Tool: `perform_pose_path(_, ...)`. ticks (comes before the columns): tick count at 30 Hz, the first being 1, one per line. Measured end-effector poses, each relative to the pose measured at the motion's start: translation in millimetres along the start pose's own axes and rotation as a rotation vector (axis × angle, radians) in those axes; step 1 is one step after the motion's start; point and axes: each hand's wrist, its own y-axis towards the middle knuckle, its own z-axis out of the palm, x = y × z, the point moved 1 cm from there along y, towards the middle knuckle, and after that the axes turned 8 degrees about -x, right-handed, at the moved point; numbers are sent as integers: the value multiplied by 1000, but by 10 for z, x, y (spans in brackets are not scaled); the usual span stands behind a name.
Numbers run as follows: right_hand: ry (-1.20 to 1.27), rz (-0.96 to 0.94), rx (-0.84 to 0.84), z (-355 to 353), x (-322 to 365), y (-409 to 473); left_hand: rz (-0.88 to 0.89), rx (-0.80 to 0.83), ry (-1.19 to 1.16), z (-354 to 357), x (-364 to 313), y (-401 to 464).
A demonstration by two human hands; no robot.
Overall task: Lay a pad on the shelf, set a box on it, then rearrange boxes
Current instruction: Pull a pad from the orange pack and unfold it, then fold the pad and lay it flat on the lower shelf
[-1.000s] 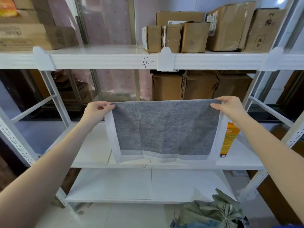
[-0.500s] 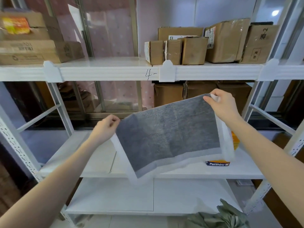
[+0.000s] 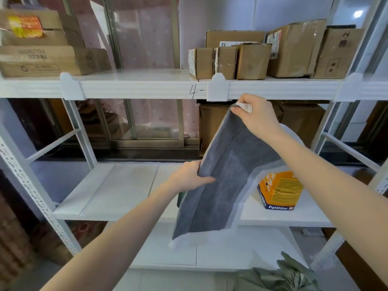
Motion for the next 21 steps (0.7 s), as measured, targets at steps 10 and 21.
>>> perform_pose_path(10, 303, 179, 243, -137, -149, -160, -44, -284, -3, -365, 259, 224)
perform_pose_path(21, 16, -37, 538, 188, -137, -341, 174, -57, -276, -672, 38, 80)
